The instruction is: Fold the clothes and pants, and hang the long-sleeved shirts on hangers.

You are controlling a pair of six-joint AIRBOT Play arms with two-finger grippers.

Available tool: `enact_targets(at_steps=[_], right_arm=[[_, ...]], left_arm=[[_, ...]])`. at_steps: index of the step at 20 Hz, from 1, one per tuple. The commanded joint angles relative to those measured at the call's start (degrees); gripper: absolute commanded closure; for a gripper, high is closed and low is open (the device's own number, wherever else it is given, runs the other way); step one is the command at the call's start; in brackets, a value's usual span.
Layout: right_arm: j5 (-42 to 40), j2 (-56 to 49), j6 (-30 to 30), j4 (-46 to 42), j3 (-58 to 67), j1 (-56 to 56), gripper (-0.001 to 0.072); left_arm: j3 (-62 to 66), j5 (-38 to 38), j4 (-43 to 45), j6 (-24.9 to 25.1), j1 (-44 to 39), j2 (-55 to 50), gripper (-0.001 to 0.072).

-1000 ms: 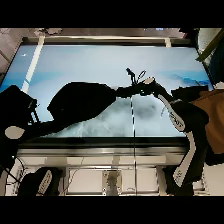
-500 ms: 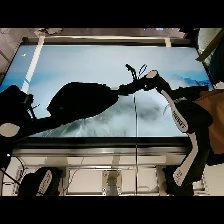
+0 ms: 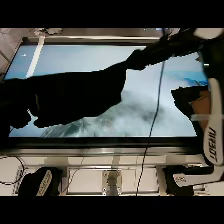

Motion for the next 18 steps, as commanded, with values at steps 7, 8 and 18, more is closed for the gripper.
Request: enact_targets(at_steps=[7,8,18], right_arm=[[-0.9,14.7,6.6,-17.0,-2.2,2.6,0.0706],[-1.4,13.9,6.6,-22.3,-4.8,2.6,0.0706],[-31.0,-17.4,6.7,-20.8,-10.0,-0.6,0.0706]], left_arm=[[1.9,-11.1,-2.3,0.0,0.1,-2.8,0.0682],[-1.4,-11.0,-0.1,0.0,0.1,-4.5,0.0682],[-12.2,22.4,-10.3,10.1,-3.6,-38.0,0.0681]])
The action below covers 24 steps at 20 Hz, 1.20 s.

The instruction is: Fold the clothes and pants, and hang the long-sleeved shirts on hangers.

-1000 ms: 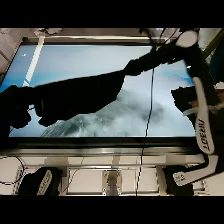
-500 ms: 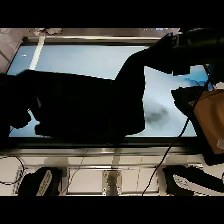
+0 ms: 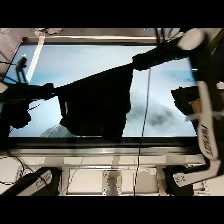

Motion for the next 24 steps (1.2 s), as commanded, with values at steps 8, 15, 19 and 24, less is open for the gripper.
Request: enact_targets(at_steps=[8,15,19,24], right_arm=[[-14.8,-16.7,-9.4,5.2,0.7,-0.3,0.0706],[10.1,-5.9,-12.0,-4.8,-2.6,4.1,0.0707],[8.7,-3.6,-12.1,3.8,-13.6,13.7,0.0706],[2.6,-8.6,-13.7,6.3,-18.2,30.4,0.0707]], left_arm=[[5.3,22.1,-12.1,11.3,-1.7,-15.9,0.0681],[7.0,2.7,16.9,3.8,0.1,-3.2,0.0683],[0.1,-4.1,36.5,-2.7,0.3,0.9,0.0683],[-2.0,0.2,42.5,-3.4,0.3,-4.0,0.0683]])
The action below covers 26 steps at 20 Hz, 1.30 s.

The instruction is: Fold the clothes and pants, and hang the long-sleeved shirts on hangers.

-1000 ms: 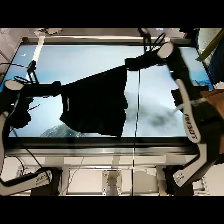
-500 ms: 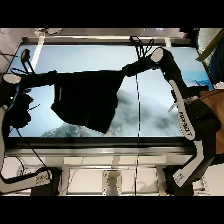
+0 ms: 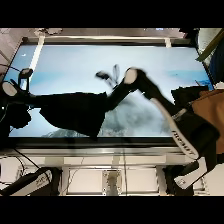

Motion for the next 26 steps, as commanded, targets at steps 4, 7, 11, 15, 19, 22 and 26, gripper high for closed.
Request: enact_targets(at_steps=[4,7,11,15,19,22,26], right_arm=[[-3.0,-9.0,0.0,7.1,-2.5,16.4,0.0707],[-4.3,-11.1,-0.4,12.3,-2.5,18.6,0.0708],[-9.8,-11.5,-0.3,13.9,-2.5,19.8,0.0704],[-3.5,-11.3,1.9,14.9,1.8,17.0,0.0160],[18.9,-8.5,6.7,8.1,12.4,8.1,0.0164],[20.8,-2.4,7.5,7.1,13.7,-0.3,0.0164],[20.3,5.2,7.5,9.2,10.9,-9.6,0.0161]], left_arm=[[-1.2,1.3,11.4,-1.6,0.1,-7.7,0.0683],[-1.2,0.4,18.1,-3.2,0.1,-10.6,0.0682],[-1.2,0.4,18.8,-4.2,0.0,-13.5,0.0670],[0.2,0.4,18.8,-10.9,0.0,-12.4,0.0012],[3.7,1.9,18.8,-11.2,0.1,-2.6,0.0012],[2.9,0.1,18.8,-12.9,0.5,5.8,0.0012],[-6.4,-3.1,16.2,-16.6,3.7,9.2,0.0012]])
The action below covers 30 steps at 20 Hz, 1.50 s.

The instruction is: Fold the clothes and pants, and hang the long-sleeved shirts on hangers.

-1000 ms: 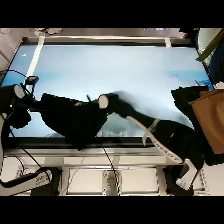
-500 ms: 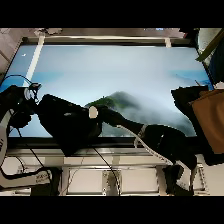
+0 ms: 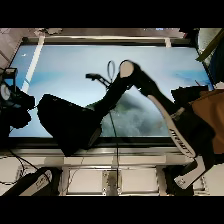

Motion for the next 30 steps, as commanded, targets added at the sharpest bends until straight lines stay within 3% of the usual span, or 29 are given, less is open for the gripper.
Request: enact_targets(at_steps=[1,4,7,13,15,16,17,18,20,22,26,30], right_arm=[[0.8,6.5,0.6,1.7,-3.1,-8.4,0.0161],[-1.7,8.5,0.3,5.8,-10.1,-12.5,0.0160],[-3.6,8.5,-0.8,9.7,-13.5,-14.2,0.0160],[-4.2,8.5,-2.6,11.3,-13.6,-14.2,0.0162],[-4.7,8.5,-2.7,11.3,-13.6,-14.2,0.0163],[-4.7,8.5,-2.7,11.3,-13.6,-14.2,0.0163],[-4.7,8.5,-2.7,11.3,-13.6,-14.2,0.0164],[-4.7,8.5,-2.7,11.2,-13.6,-14.2,0.0164],[-4.7,8.5,-2.7,11.1,-13.6,-14.6,0.0165],[-4.7,8.5,-2.6,11.1,-13.6,-16.0,0.0165],[-5.3,8.5,-2.6,11.1,-13.6,-22.5,0.0165],[-5.4,8.2,-2.6,11.1,-13.6,-31.0,0.0165]], left_arm=[[-8.4,-2.0,-5.5,-2.8,3.0,2.9,0.0012],[-16.2,6.2,-15.6,-2.8,4.8,0.9,0.0012],[-16.8,9.6,-23.2,-2.1,4.8,-4.8,0.0011],[-16.8,10.6,-24.7,-1.3,5.0,-11.6,0.0011],[-16.8,11.5,-29.7,-0.1,5.0,-12.6,0.0015],[-16.8,11.4,-33.2,1.2,5.0,-13.1,0.0100],[-16.8,11.4,-37.2,2.9,4.9,-13.3,0.0451],[-16.7,11.6,-42.4,6.8,4.4,-13.2,0.0657],[-16.7,11.8,-54.1,13.7,2.2,-13.2,0.0681],[-16.7,13.2,-63.6,16.8,-1.7,-13.2,0.0681],[-16.7,24.2,-72.0,16.9,-15.6,-13.2,0.0681],[-16.7,42.7,-76.1,13.5,-32.6,-13.2,0.0681]])
